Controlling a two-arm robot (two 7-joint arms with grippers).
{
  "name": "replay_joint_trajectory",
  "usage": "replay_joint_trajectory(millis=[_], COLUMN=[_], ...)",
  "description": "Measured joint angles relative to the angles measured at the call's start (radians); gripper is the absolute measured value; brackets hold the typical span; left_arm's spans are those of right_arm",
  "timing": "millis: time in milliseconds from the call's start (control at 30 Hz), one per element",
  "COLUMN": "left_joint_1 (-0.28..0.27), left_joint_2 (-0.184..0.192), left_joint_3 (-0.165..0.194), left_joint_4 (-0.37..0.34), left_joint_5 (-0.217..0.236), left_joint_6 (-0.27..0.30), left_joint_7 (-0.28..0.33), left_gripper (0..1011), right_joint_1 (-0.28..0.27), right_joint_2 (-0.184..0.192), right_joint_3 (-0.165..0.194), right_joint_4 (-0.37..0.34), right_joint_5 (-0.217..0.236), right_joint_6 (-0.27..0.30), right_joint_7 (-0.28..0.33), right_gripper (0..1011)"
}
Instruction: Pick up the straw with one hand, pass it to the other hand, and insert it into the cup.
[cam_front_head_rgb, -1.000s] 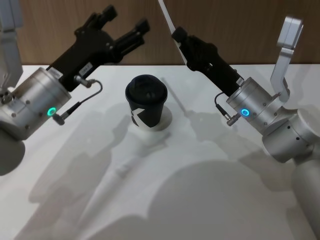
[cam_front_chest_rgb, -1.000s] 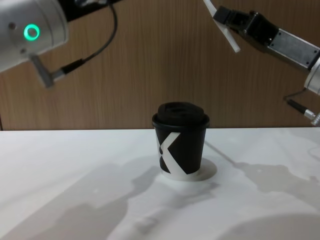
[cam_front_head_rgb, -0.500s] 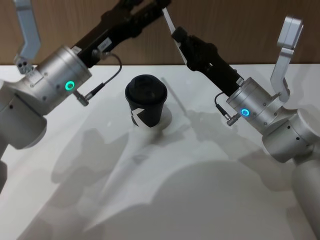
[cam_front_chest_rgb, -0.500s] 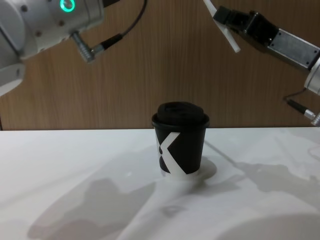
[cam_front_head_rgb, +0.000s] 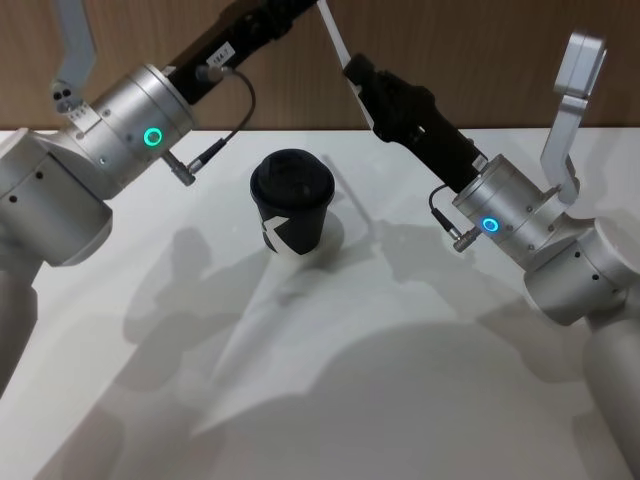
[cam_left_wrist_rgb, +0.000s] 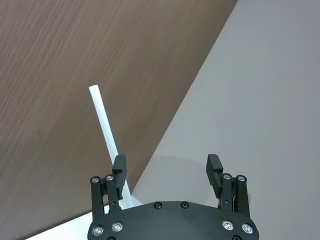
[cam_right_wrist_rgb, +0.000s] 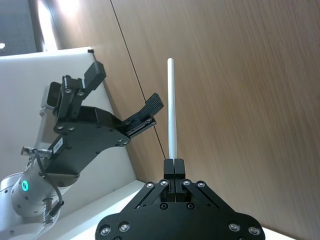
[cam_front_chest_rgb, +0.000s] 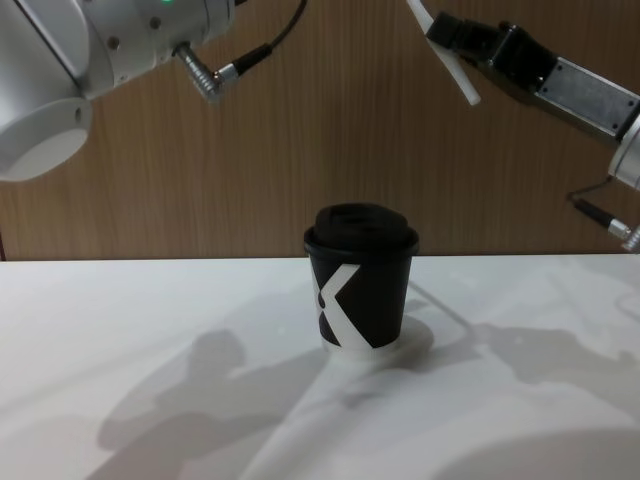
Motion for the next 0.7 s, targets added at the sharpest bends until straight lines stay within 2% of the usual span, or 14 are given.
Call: replay_joint_trajectory(millis=[700], left_joint_1=[-0.054], left_joint_2=[-0.014], left_joint_3=[0.006], left_joint_4=[0.084], left_joint_5=[-0.049], left_joint_6=[0.013], left_joint_7=[-0.002], left_gripper=[1003], right_joint_1=[0.0], right_joint_2=[0.0], right_joint_3=[0.0], right_joint_4=[0.0], right_joint_5=[0.0], right_joint_6=[0.0], right_joint_7=[0.0], right_gripper=[7])
